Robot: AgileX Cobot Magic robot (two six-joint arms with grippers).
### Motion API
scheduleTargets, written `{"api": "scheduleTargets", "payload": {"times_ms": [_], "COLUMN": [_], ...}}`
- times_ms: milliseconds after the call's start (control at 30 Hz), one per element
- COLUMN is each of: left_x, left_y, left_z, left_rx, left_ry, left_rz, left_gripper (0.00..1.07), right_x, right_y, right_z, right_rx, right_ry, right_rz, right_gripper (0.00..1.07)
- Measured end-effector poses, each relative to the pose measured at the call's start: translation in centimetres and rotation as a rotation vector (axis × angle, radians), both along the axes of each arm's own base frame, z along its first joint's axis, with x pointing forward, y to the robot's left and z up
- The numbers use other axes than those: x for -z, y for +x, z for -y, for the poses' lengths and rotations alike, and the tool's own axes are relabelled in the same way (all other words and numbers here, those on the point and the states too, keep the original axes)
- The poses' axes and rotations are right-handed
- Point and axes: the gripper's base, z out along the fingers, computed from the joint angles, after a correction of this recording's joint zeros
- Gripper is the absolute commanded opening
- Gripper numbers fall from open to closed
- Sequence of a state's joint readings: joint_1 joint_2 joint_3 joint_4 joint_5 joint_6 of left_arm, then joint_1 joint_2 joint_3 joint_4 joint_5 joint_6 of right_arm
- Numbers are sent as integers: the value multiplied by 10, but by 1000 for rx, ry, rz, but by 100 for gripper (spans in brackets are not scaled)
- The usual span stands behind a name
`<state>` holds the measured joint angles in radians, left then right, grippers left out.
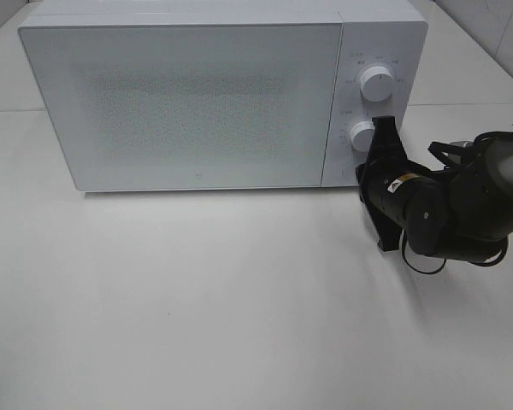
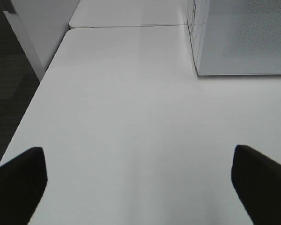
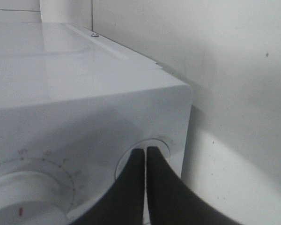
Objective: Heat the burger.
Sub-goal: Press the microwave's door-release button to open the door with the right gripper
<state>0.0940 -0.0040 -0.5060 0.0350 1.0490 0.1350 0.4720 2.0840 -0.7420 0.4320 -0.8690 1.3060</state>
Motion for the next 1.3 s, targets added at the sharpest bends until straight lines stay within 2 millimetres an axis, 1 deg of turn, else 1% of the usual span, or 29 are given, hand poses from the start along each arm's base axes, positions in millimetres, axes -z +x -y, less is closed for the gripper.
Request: {"api": "scheduleTargets", "payload": {"times_ms": [233, 367, 467, 633, 1300], "left_x": [0, 0, 0, 0, 0], "left_y": [0, 0, 0, 0, 0], "left_z": [0, 0, 0, 0, 0], "left_rx": [0, 0, 0, 0, 0], "left_ry": [0, 0, 0, 0, 0], "left_rz": [0, 0, 0, 0, 0], "left_gripper": [106, 106, 106, 106, 106], "right_x": [1, -3, -1, 4, 2], "right_y": [0, 7, 10, 10, 12], "right_z": [-1, -6, -7, -7, -6], "right_rx": [-23, -44, -53, -63, -42], "right_ry": [-7, 0, -4, -13, -5], "right_rz": [-15, -12, -30, -48, -9], "right_gripper": [0, 0, 0, 0, 0]}}
